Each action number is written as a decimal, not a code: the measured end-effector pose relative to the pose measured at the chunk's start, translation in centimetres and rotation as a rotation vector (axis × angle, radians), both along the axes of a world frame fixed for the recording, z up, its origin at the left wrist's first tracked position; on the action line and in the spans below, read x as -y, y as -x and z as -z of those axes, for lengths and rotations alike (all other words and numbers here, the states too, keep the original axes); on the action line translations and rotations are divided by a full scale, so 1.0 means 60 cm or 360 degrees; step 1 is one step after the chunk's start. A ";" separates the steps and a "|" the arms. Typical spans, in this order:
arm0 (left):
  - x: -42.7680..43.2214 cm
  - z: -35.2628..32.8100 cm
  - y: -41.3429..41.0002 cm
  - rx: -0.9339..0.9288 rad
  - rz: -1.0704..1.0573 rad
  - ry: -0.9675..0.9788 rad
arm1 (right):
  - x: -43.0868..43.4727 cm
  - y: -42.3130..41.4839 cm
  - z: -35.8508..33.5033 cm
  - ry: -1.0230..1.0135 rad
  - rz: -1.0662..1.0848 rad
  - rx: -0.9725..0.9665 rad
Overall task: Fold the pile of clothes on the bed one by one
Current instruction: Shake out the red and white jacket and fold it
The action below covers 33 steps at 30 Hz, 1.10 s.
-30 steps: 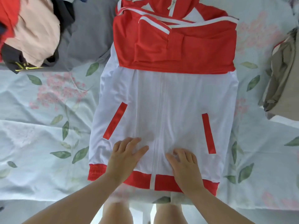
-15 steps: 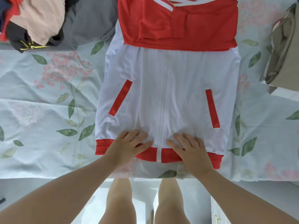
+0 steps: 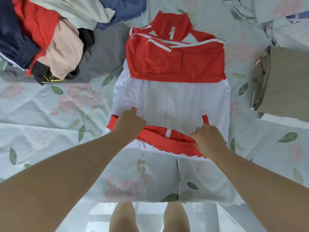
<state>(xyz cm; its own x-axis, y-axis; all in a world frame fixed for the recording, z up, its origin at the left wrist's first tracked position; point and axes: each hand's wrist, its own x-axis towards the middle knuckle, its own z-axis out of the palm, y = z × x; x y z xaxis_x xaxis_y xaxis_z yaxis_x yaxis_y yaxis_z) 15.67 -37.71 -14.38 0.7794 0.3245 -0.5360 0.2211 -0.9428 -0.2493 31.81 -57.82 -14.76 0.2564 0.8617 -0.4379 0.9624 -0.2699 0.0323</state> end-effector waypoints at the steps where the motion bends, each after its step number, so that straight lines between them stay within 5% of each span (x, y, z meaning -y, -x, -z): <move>1: 0.012 0.006 0.000 0.0014 -0.0090 0.0030 | -0.001 0.004 0.000 0.0066 0.0046 -0.0035; 7: 0.019 0.049 0.027 0.0230 -0.0715 0.0612 | 0.018 0.028 0.026 0.0275 0.0616 -0.0560; 12: -0.034 0.022 -0.005 0.0615 -0.0829 0.0852 | -0.006 -0.010 0.016 -0.0164 0.0892 -0.0450; 22: -0.222 -0.071 -0.218 0.1255 -0.0903 0.0612 | -0.207 -0.196 -0.077 -0.0787 0.1061 -0.0109; 26: -0.282 -0.109 -0.324 0.1680 -0.0924 0.0724 | -0.319 -0.282 -0.122 -0.1465 0.1278 -0.0526; 29: -0.276 -0.084 -0.338 0.1315 -0.0857 0.0574 | -0.344 -0.287 -0.108 -0.1337 0.1109 -0.0485; 33: -0.227 0.000 -0.287 0.0604 -0.0496 0.0492 | -0.311 -0.248 -0.023 -0.0527 0.0829 -0.0449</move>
